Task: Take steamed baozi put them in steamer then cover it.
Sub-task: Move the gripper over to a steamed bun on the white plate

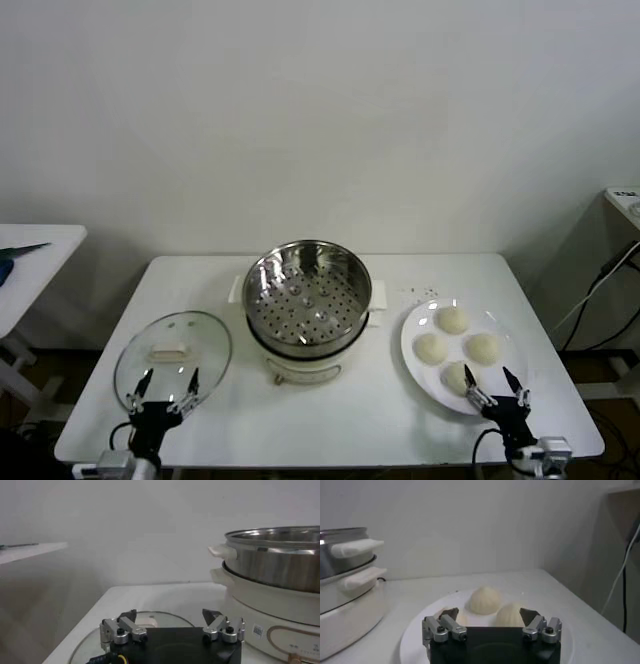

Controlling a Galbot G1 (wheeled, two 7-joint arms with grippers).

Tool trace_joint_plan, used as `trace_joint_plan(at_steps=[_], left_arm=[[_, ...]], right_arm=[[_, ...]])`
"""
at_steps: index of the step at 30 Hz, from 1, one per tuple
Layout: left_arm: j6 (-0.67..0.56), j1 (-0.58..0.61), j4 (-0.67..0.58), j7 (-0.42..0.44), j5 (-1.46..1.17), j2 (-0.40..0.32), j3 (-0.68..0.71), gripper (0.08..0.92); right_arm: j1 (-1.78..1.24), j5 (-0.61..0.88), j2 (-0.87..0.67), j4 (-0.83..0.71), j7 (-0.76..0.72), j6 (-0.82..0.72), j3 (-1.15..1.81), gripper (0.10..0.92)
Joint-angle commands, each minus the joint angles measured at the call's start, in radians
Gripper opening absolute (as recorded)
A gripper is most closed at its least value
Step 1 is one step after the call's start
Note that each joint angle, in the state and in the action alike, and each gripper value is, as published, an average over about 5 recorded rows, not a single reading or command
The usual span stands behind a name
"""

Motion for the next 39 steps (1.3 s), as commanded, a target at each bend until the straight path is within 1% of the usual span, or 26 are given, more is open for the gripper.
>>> trace_joint_plan(at_steps=[1, 5, 7, 9, 13, 15, 18, 22, 25, 28, 31, 35, 39], left_arm=[[0.001, 0.001, -0.001, 0.000, -0.001, 0.003, 0.000, 0.823], [0.001, 0.001, -0.005, 0.000, -0.002, 0.005, 0.002, 0.823], [0.001, 0.002, -0.009, 0.000, -0.002, 0.005, 0.003, 0.823], [0.001, 0.004, -0.013, 0.000, -0.002, 0.005, 0.004, 0.823], [0.000, 0.008, -0.016, 0.000, 0.001, 0.004, 0.009, 0.823], [-0.001, 0.010, -0.016, 0.000, 0.005, 0.002, 0.013, 0.823], [-0.001, 0.011, -0.018, 0.000, 0.013, -0.003, 0.019, 0.823], [-0.001, 0.011, -0.019, 0.001, 0.024, -0.009, 0.026, 0.823], [-0.001, 0.014, -0.019, 0.002, 0.031, -0.008, 0.027, 0.823], [-0.002, 0.017, -0.022, 0.002, 0.033, -0.006, 0.025, 0.823], [-0.003, 0.022, -0.026, 0.002, 0.032, -0.007, 0.023, 0.823], [-0.005, 0.025, -0.026, 0.001, 0.033, -0.009, 0.023, 0.823], [-0.007, 0.025, -0.020, 0.001, 0.033, -0.010, 0.020, 0.823]], right_arm=[[0.159, -0.015, -0.055, 0.007, 0.041, -0.157, 0.006, 0.823], [0.360, -0.043, -0.152, -0.069, 0.007, -0.238, -0.070, 0.823], [0.477, -0.051, -0.221, -0.126, -0.042, -0.268, -0.143, 0.823], [0.580, -0.070, -0.302, -0.177, -0.141, -0.289, -0.230, 0.823], [0.754, -0.186, -0.499, -0.254, -0.458, -0.315, -0.431, 0.823], [0.856, -0.258, -0.582, -0.292, -0.626, -0.283, -0.555, 0.823], [1.054, -0.350, -0.658, -0.373, -0.860, -0.177, -0.767, 0.823], [1.328, -0.437, -0.667, -0.484, -1.090, -0.033, -1.033, 0.823], [1.533, -0.463, -0.652, -0.541, -1.207, 0.034, -1.262, 0.823], [1.732, -0.450, -0.622, -0.578, -1.267, 0.046, -1.506, 0.823], [1.875, -0.432, -0.576, -0.603, -1.287, 0.021, -1.683, 0.823], [1.922, -0.382, -0.488, -0.644, -1.240, -0.070, -1.773, 0.823], [1.887, -0.352, -0.408, -0.687, -1.178, -0.156, -1.767, 0.823]])
